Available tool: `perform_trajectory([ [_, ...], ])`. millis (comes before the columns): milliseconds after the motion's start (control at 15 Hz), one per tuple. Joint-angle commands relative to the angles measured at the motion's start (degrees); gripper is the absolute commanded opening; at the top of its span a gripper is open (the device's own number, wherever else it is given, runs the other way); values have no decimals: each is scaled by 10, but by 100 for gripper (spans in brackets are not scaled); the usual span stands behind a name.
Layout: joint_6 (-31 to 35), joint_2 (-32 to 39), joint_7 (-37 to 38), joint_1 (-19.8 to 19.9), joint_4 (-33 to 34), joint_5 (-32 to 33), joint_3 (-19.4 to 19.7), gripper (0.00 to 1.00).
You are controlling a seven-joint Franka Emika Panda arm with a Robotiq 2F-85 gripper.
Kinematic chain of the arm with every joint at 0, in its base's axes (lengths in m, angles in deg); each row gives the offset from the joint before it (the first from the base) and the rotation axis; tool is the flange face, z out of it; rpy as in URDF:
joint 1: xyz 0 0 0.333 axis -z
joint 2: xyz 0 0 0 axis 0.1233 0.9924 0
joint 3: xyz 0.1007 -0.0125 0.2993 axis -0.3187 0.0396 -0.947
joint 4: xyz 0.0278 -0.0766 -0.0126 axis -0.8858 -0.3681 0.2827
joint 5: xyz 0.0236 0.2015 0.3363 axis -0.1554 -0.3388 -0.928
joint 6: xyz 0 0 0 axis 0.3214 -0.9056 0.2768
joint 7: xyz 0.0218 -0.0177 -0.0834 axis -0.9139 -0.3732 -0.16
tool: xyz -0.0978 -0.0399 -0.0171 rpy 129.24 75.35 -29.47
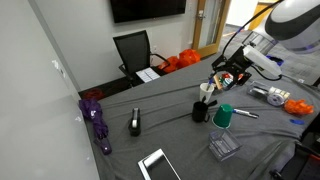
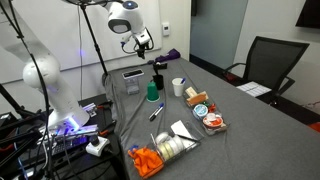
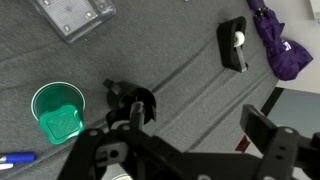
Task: Remove the clamp from the clear bowl and place it inside the black cup
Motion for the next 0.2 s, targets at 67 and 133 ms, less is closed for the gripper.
perform_trajectory([
  [67, -56, -67, -9, 2, -46, 38, 6, 100],
  [133, -64, -76, -7, 2, -51, 43, 6, 100],
])
